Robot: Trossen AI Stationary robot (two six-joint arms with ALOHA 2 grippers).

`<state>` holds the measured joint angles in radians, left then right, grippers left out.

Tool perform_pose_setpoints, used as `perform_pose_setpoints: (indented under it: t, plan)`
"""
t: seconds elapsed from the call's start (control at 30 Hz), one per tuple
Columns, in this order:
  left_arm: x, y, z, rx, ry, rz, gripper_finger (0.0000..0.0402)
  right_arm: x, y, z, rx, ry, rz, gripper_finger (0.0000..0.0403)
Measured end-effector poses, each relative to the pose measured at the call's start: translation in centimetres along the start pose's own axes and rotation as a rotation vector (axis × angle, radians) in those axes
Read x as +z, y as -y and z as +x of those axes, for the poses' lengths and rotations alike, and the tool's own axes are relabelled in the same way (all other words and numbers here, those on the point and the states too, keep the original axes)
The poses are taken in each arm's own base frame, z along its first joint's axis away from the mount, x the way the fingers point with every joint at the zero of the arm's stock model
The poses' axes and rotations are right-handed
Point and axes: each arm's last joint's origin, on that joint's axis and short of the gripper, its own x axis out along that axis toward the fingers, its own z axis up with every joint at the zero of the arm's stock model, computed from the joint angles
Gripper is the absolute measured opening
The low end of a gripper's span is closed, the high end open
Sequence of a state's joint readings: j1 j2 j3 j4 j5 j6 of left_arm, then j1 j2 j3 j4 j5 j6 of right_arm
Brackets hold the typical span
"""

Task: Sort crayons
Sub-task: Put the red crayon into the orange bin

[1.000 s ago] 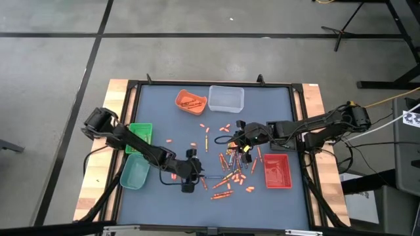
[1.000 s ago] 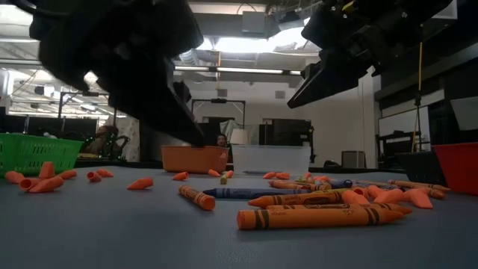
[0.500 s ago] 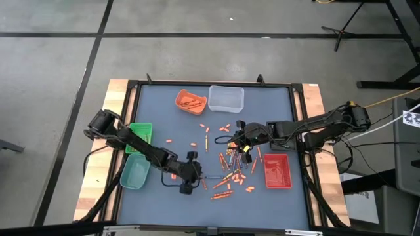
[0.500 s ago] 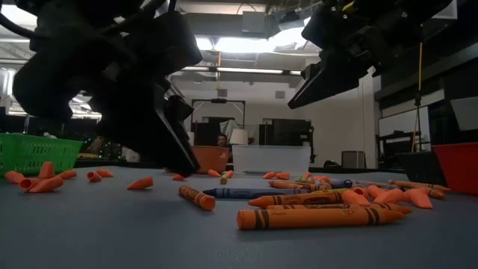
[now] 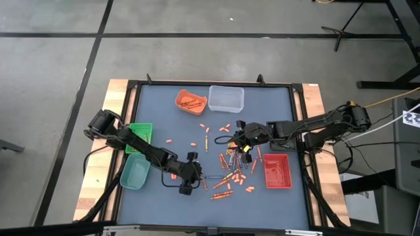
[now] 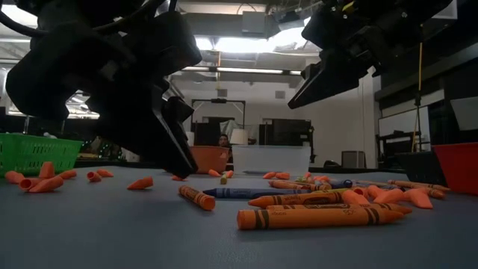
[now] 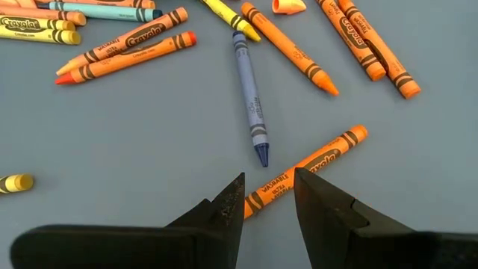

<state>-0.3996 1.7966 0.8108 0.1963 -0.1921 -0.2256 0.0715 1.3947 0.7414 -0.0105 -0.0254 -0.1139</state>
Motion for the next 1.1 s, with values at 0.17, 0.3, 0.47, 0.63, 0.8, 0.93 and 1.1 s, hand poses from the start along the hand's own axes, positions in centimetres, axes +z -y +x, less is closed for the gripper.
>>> perform_pose_setpoints:
  t: [0.17, 0.3, 0.47, 0.63, 0.8, 0.93, 1.1]
  plan:
    - [0.0, 0.0, 0.0, 0.0, 0.0, 0.0, 0.0101, 0.0, 0.0, 0.0, 0.0, 0.0, 0.0, 0.0129]
    - [0.0, 0.0, 0.0, 0.0, 0.0, 0.0, 0.0101, 0.0, 0.0, 0.0, 0.0, 0.0, 0.0, 0.0129]
    - [0.0, 0.0, 0.0, 0.0, 0.0, 0.0, 0.0101, 0.0, 0.0, 0.0, 0.0, 0.0, 0.0, 0.0129]
    - [0.1, 0.0, 0.0, 0.011, 0.007, 0.0, 0.0101, 0.0, 0.0, 0.0, 0.0, 0.001, 0.0, 0.0129]
    - [0.9, -0.6, 0.0, 0.056, 0.086, -0.004, 0.0101, 0.0, 0.0, 0.0, 0.0, 0.001, 0.0, 0.0129]
    - [1.6, -1.8, 0.2, 0.099, 0.137, -0.012, 0.0101, 0.0, 0.0, 0.0, 0.0, 0.001, 0.0, 0.0129]
    - [2.5, -3.7, 0.3, 0.137, 0.198, -0.07, 0.0101, 0.0, 0.0, 0.0, 0.0, 0.001, 0.0, 0.0129]
